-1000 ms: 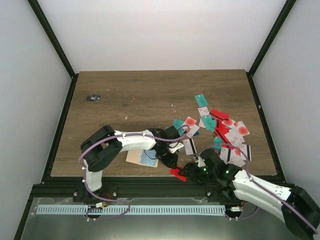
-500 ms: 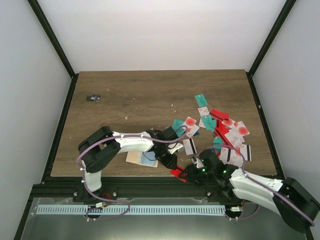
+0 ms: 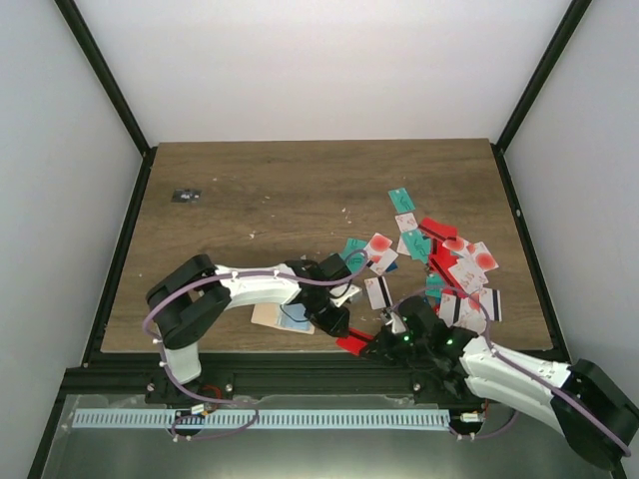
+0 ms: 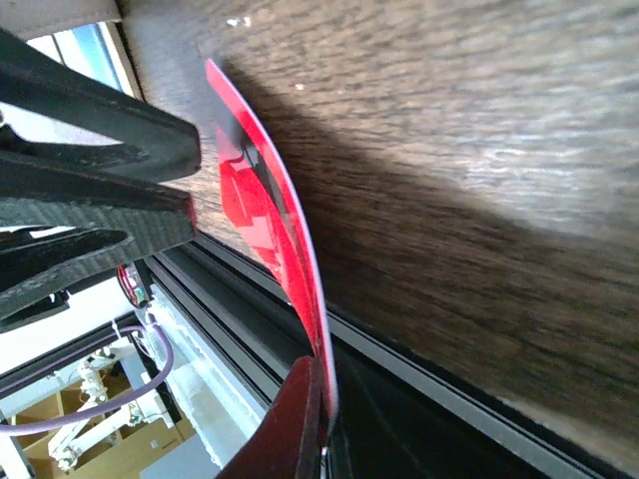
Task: Put the credit cards into the card holder
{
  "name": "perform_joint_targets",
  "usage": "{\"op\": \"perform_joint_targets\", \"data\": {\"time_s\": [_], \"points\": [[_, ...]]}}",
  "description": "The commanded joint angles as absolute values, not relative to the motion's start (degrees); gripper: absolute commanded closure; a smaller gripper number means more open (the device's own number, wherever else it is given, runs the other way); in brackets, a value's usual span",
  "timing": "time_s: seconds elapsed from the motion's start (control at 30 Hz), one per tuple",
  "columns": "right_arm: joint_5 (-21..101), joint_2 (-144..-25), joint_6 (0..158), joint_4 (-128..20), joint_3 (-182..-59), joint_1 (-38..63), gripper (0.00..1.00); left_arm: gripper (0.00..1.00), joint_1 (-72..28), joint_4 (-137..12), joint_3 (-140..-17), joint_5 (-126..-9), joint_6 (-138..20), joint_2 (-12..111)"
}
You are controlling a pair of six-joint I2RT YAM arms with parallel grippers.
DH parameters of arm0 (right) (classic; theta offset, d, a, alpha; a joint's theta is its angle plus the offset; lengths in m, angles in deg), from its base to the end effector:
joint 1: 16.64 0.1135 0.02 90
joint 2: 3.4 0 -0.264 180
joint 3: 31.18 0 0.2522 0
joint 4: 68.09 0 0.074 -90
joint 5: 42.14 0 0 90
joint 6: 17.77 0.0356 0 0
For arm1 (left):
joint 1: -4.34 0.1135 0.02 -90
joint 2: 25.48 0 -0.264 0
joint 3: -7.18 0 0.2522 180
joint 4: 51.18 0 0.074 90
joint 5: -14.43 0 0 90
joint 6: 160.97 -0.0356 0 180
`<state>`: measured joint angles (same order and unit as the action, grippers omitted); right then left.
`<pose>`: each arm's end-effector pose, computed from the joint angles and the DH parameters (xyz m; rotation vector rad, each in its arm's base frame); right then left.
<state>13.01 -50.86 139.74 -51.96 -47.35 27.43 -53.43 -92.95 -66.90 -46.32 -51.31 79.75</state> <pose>0.0770 0.1029 0.1010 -0.2277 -2.7416 -1.3618 0.1645 -0.2935 0.1373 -1.0631 -2.7269 0.8702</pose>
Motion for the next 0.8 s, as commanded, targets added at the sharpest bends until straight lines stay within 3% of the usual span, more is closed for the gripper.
{"op": "perform_joint_targets", "data": {"time_s": [0.0,0.37,0.63,0.77], "points": [[16.57,-48.76,137.60,-43.31,-51.61,27.30,0.99,0.78,-52.55,-95.57,-69.72,-48.81,-47.93,73.81],[20.95,-48.91,130.24,-36.28,-67.50,22.84,0.99,0.78,-43.44,-102.11,-74.54,-54.91,-40.13,58.35],[24.17,-52.48,134.30,-46.12,-78.54,19.77,0.99,0.60,-33.35,-97.99,-72.37,-50.24,-30.36,47.26],[26.18,-54.09,139.74,-55.57,-81.34,19.74,0.99,0.49,-30.55,-88.34,-69.02,-45.89,-23.27,41.45]]}}
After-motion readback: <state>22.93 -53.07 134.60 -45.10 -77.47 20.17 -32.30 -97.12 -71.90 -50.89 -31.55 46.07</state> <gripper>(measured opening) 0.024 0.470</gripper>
